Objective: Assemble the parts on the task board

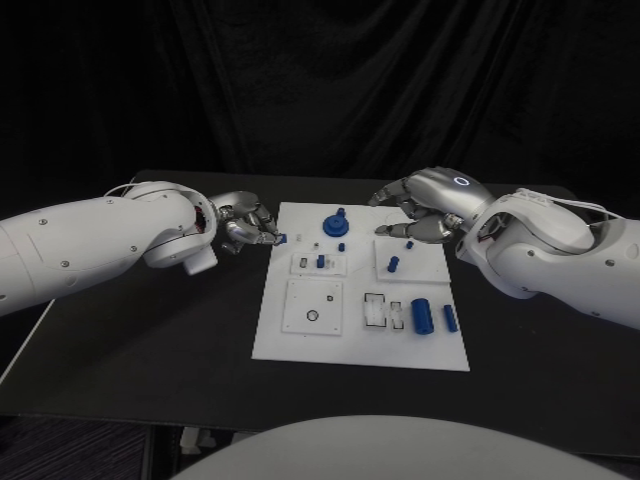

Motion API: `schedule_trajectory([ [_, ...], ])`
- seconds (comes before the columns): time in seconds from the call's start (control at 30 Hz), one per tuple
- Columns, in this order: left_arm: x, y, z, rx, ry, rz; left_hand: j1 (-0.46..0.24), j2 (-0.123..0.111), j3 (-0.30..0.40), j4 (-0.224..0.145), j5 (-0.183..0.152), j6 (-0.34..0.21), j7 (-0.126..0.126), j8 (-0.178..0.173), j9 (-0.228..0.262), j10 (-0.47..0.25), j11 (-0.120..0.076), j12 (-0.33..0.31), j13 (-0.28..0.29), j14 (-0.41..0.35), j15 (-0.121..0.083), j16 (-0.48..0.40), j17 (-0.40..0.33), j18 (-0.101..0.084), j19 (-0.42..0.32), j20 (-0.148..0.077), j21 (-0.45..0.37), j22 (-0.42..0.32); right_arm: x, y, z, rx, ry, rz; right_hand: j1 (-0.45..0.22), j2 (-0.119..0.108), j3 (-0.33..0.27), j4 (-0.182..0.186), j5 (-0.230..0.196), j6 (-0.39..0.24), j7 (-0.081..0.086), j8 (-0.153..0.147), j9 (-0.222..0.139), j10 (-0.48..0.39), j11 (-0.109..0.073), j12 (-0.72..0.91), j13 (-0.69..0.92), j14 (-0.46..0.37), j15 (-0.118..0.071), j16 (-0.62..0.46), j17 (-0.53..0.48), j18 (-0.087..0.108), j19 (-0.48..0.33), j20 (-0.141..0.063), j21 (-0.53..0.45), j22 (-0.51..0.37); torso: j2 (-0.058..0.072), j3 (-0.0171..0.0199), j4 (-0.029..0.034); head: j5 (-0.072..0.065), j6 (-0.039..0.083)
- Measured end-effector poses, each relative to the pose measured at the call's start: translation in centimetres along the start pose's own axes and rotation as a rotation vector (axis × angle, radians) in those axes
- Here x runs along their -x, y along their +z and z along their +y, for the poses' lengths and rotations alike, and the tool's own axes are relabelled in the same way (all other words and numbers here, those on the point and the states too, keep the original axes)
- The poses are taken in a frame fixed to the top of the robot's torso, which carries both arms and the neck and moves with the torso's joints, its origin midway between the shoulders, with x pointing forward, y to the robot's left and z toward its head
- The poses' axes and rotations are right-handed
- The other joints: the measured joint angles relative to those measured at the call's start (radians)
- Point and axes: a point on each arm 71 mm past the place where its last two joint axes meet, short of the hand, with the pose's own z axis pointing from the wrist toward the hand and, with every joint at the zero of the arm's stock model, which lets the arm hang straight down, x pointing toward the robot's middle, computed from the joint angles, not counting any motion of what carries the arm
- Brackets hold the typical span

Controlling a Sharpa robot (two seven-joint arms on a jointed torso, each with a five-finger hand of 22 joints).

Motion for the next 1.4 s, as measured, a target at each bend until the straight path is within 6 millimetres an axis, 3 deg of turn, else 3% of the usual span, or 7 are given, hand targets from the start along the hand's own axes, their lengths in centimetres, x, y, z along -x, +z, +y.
schedule_trajectory([
  [0.1,0.1,0.9,-1.2,0.027,0.061,0.045,-0.066,-0.009,0.099,-0.035,-0.067,-0.012,-0.012,0.000,0.078,0.000,-0.008,0.006,0.000,0.000,-0.007,0.000,0.000,0.000,0.005,-0.005,0.012,0.000,0.5,-1.5,-1.3,-0.056,0.029,-0.015,0.004,0.004,0.001,0.019,0.044,0.014,0.001,0.001,0.001,-0.002,0.002,-0.005,-0.009,0.000,0.000,-0.001,-0.004,0.000,0.000,0.000,-0.007,0.000,-0.004,0.0035,-0.0065,-0.007,0.000],
  [0.27,-0.3,2.2,-2.4,0.074,0.137,0.111,-0.102,-0.010,0.132,-0.039,-0.075,-0.017,-0.017,0.000,0.137,0.001,-0.009,0.006,0.000,0.000,-0.007,0.000,0.000,0.000,0.008,-0.008,0.019,0.000,0.9,-2.9,-3.2,-0.150,0.135,-0.055,0.017,0.026,0.014,0.064,0.117,0.053,-0.003,0.014,0.004,-0.022,0.003,-0.016,-0.027,-0.002,0.002,-0.013,-0.020,0.011,-0.006,0.002,-0.040,0.000,-0.009,0.0075,-0.0163,-0.009,0.000],
  [0.37,-0.6,2.9,-3.0,0.105,0.171,0.142,-0.125,-0.013,0.131,-0.040,-0.002,-0.021,-0.020,0.000,0.184,0.003,-0.011,0.006,0.000,0.004,-0.011,0.000,0.000,0.000,0.009,-0.009,0.023,0.000,0.6,-3.5,-4.5,-0.212,0.234,-0.068,0.052,0.042,0.046,0.070,0.187,0.059,-0.003,0.038,0.011,-0.131,0.005,-0.070,-0.133,-0.055,0.010,-0.078,-0.111,0.039,-0.067,0.005,-0.176,0.000,-0.012,0.0105,-0.0235,-0.009,0.000],
  [0.53,-0.8,3.9,-3.9,0.153,0.214,0.175,-0.126,-0.013,0.114,-0.057,0.051,-0.020,-0.020,0.000,0.207,0.000,-0.014,0.006,0.000,0.000,-0.014,0.000,0.000,0.000,0.012,-0.012,0.028,0.000,-0.1,-4.4,-6.4,-0.310,0.427,-0.084,0.076,0.048,0.075,0.096,0.222,0.058,-0.002,0.104,0.038,-0.260,0.009,-0.120,-0.247,-0.141,0.019,-0.156,-0.225,0.055,-0.152,0.015,-0.342,0.000,-0.015,0.0182,-0.0310,-0.016,0.000],
  [0.93,-0.6,5.2,-4.1,0.281,0.270,0.215,-0.138,-0.017,0.099,-0.072,0.082,-0.020,-0.020,0.018,0.224,0.002,-0.019,0.006,0.000,0.004,-0.018,0.000,0.000,0.000,0.027,-0.020,0.048,0.001,-1.6,-4.8,-7.6,-0.388,0.681,-0.091,0.100,0.042,0.093,0.113,0.244,0.014,-0.001,0.194,0.076,-0.277,0.009,-0.120,-0.264,-0.153,0.019,-0.154,-0.237,0.055,-0.160,0.014,-0.368,0.000,-0.013,0.0239,-0.0390,-0.024,0.000],
  [1.1,-0.7,5.5,-4.3,0.327,0.287,0.221,-0.138,-0.017,0.095,-0.077,0.089,-0.020,-0.020,0.018,0.231,0.000,-0.021,0.006,0.000,0.000,-0.022,0.000,0.000,0.000,0.027,-0.020,0.048,0.001,-2.0,-4.8,-7.7,-0.388,0.708,-0.084,0.100,0.042,0.095,0.116,0.248,0.007,-0.001,0.209,0.083,-0.277,0.009,-0.115,-0.265,-0.153,0.019,-0.154,-0.238,0.055,-0.160,0.014,-0.368,0.000,-0.012,0.0250,-0.0396,-0.031,0.000],
  [1.4,-0.5,5.8,-3.9,0.395,0.238,0.225,-0.145,-0.010,0.095,-0.077,0.089,-0.020,-0.020,0.018,0.237,0.000,-0.021,0.006,0.000,0.000,-0.022,0.000,0.000,0.000,0.027,-0.020,0.035,0.001,-2.3,-4.7,-7.6,-0.380,0.722,-0.071,0.100,0.042,0.098,0.119,0.252,-0.002,0.001,0.223,0.088,-0.277,0.008,-0.111,-0.264,-0.153,0.019,-0.150,-0.237,0.055,-0.160,0.014,-0.368,0.000,-0.009,0.0258,-0.0461,-0.017,0.000],
])
